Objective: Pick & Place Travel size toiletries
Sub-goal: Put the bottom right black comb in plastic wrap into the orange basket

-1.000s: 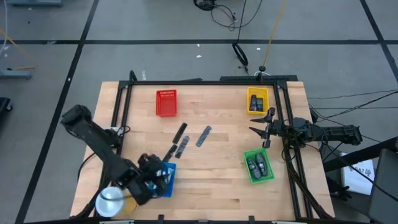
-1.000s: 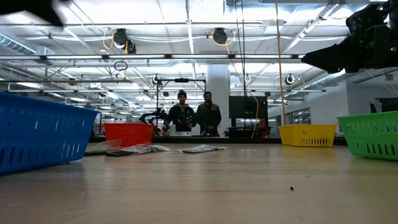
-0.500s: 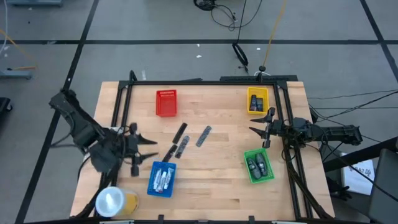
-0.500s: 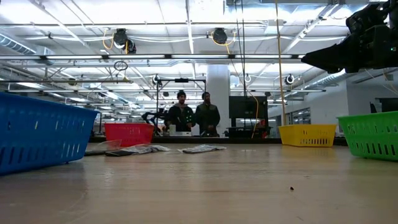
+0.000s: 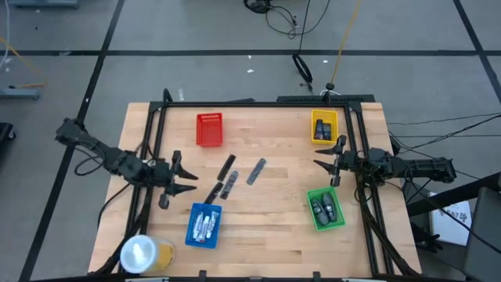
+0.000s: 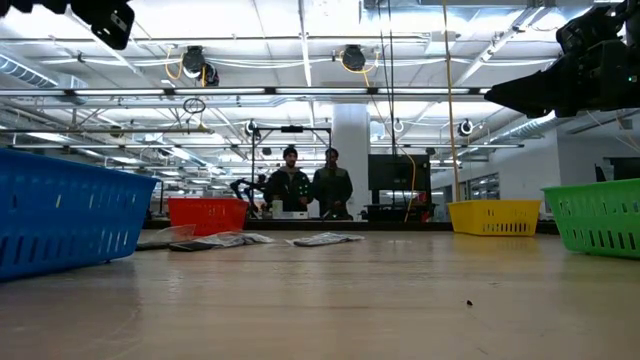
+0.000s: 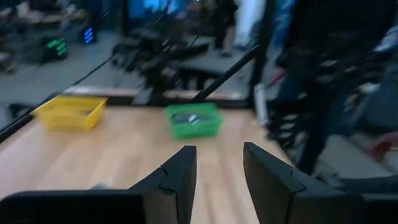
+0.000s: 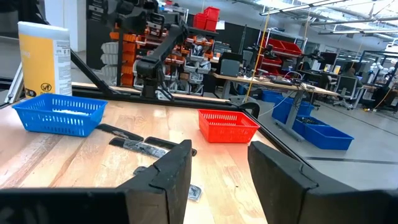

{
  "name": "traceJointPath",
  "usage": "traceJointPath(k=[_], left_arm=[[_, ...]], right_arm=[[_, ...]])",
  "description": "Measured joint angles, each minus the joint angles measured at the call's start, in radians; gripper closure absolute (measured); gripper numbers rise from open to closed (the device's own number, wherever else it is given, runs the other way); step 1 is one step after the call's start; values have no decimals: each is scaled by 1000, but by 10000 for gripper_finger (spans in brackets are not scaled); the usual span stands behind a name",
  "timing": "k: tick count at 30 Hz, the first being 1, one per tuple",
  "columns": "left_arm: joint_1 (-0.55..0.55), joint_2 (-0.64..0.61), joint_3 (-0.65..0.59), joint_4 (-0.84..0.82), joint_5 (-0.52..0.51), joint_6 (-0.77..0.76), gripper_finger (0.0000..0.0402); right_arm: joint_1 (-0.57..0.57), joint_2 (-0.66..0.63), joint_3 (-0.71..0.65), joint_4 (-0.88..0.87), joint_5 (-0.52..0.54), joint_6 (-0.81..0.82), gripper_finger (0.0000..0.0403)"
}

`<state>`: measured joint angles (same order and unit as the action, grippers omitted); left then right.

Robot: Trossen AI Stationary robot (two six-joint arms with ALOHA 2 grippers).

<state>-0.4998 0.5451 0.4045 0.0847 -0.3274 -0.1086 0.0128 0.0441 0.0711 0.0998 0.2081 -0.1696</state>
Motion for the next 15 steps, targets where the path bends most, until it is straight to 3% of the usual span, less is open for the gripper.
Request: traceJointPath(k=[10,15], left_arm=[[49,-46,-66,67,189,42,301],[49,-46,-66,112,207,61,308]], right_arm=[[0,0,0,0,0,0,252],[0,0,0,0,0,0,252]])
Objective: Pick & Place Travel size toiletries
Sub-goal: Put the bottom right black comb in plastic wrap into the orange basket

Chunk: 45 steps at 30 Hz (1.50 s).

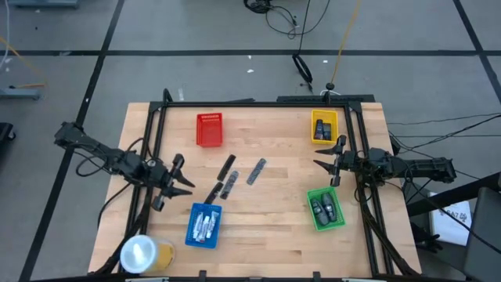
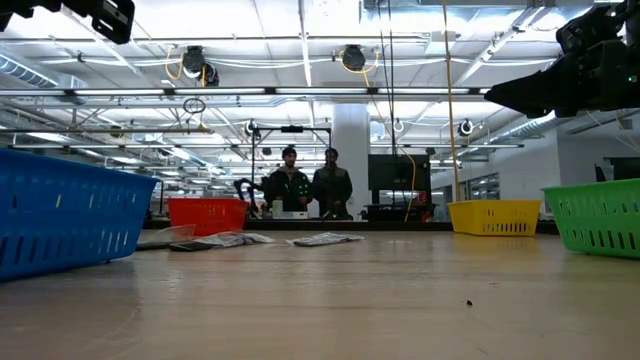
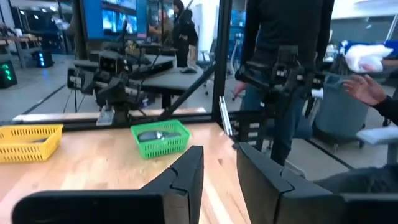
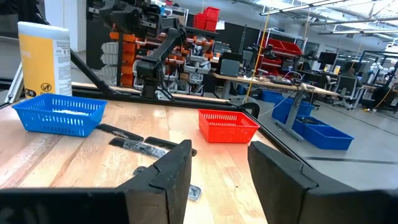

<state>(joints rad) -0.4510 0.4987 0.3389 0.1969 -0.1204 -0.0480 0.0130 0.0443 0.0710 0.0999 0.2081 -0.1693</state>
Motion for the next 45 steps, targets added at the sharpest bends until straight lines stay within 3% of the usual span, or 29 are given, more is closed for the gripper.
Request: traceJointPath(k=[8,14,17,21,25,32,41,45], left_arm=[[0,0,0,-4,-30,-27,309],[3,3,0,-138,-314,-264,309],[27,39,0,-208,-355,-374,309],[82,151,25,-221,-335,-465,309],[187,341,125,-341,-290,-525,309],[353,713,381,-500,-41,-554,309],[377,1088,606,-601,66,-497,305],[379,1171,668,-674,31,-510,264]], right_arm=[[0,0,0,0,0,0,252],[0,0,0,0,0,0,252],[0,0,0,0,0,0,252],[0,0,0,0,0,0,252],[0,0,0,0,0,0,252],[0,0,0,0,0,0,252],[0,0,0,0,0,0,252],[0,0,0,0,0,0,252]])
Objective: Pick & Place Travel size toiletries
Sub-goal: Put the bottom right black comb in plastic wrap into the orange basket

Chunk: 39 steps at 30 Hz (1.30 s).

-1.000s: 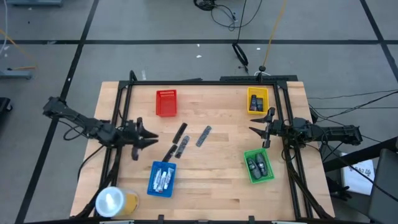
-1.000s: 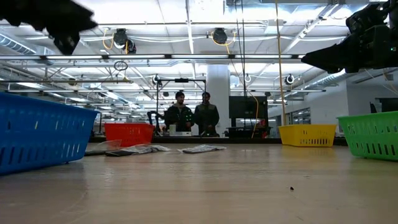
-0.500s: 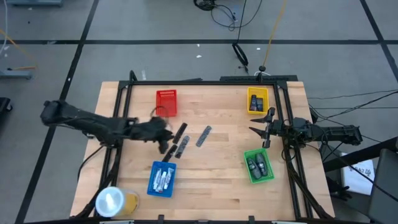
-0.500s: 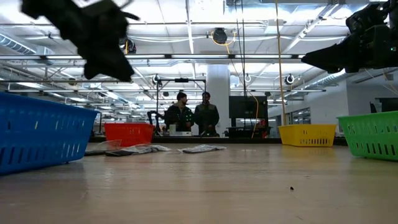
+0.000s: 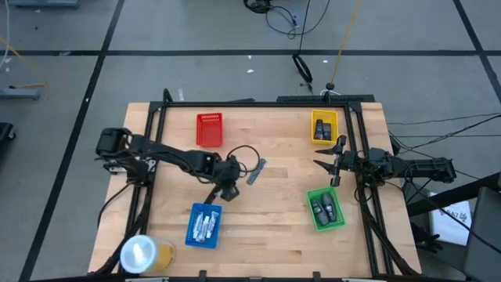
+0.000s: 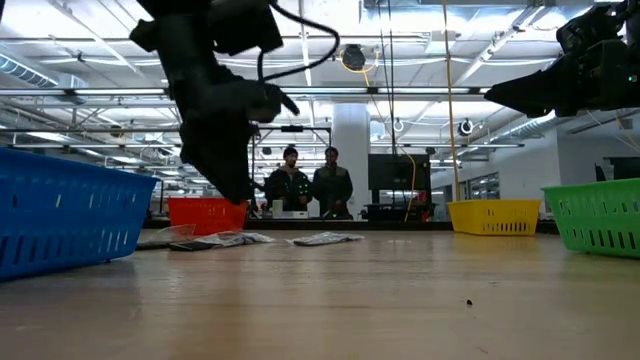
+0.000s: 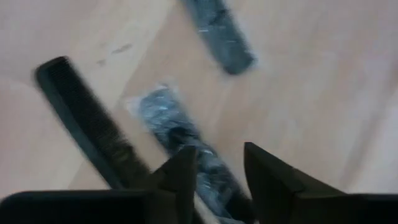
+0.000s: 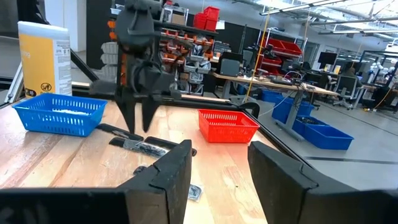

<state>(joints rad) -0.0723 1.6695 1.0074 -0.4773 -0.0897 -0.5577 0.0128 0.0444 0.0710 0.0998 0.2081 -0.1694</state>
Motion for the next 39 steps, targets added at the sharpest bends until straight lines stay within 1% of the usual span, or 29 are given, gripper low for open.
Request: traceJointPath(k=[2,4,7,10,13,19,24,27,31,35,39], left_arm=[[0,19,7,-12,-30,-21,233],[1,23,9,-10,-25,-56,204],[0,22,11,-1,-13,-173,169],[-3,22,11,-24,-25,-231,148],[-2,35,11,-27,-45,-266,139],[-7,74,11,-14,-40,-268,138],[-21,140,13,15,10,-258,137],[-24,169,16,14,19,-256,137],[-26,175,15,-5,9,-256,141],[-23,176,15,-26,4,-240,166],[-23,177,13,-38,-11,-237,211]], right_arm=[[0,0,0,0,0,0,252],[0,0,0,0,0,0,252],[0,0,0,0,0,0,252],[0,0,0,0,0,0,252],[0,0,0,0,0,0,252],[0,0,0,0,0,0,252],[0,0,0,-2,0,0,252],[0,0,0,0,0,0,252],[0,0,0,0,0,0,252],[0,0,0,0,0,0,252],[0,0,0,0,0,0,252]])
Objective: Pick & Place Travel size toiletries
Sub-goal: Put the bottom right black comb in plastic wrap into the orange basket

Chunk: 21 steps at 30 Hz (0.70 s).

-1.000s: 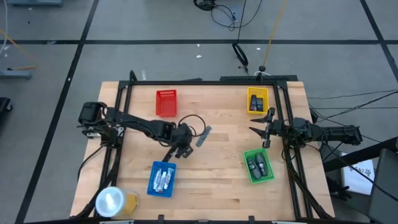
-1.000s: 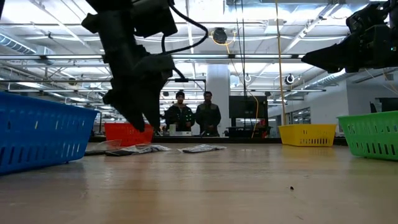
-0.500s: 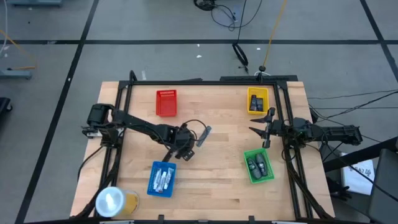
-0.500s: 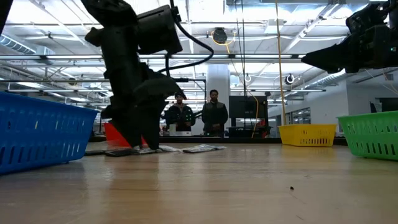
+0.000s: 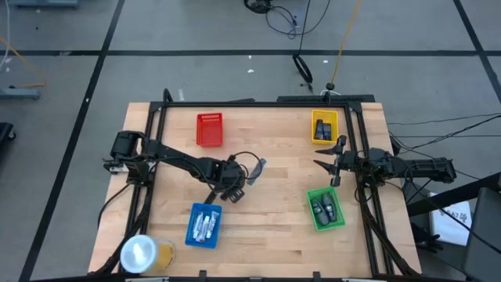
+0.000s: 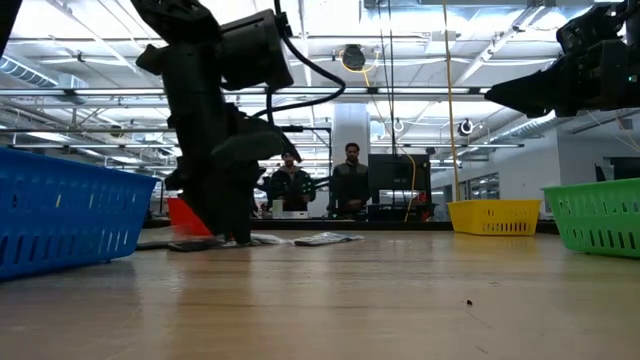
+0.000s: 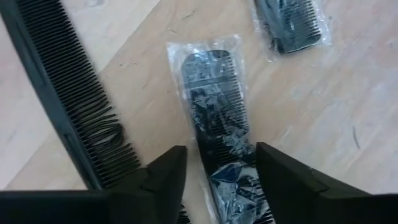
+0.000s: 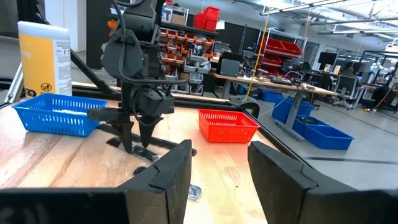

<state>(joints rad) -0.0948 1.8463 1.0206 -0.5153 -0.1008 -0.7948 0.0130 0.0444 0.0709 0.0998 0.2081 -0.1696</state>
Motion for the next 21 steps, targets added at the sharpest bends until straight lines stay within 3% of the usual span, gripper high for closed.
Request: traceJointPath(k=[10,18,21], left_arm=[[11,2,-1,2,-7,0,330],[19,5,52,-32,-6,61,394],[19,11,104,-95,-5,92,397]], right_arm=[[0,0,0,0,0,0,252],[0,0,0,0,0,0,252],[0,0,0,0,0,0,252]])
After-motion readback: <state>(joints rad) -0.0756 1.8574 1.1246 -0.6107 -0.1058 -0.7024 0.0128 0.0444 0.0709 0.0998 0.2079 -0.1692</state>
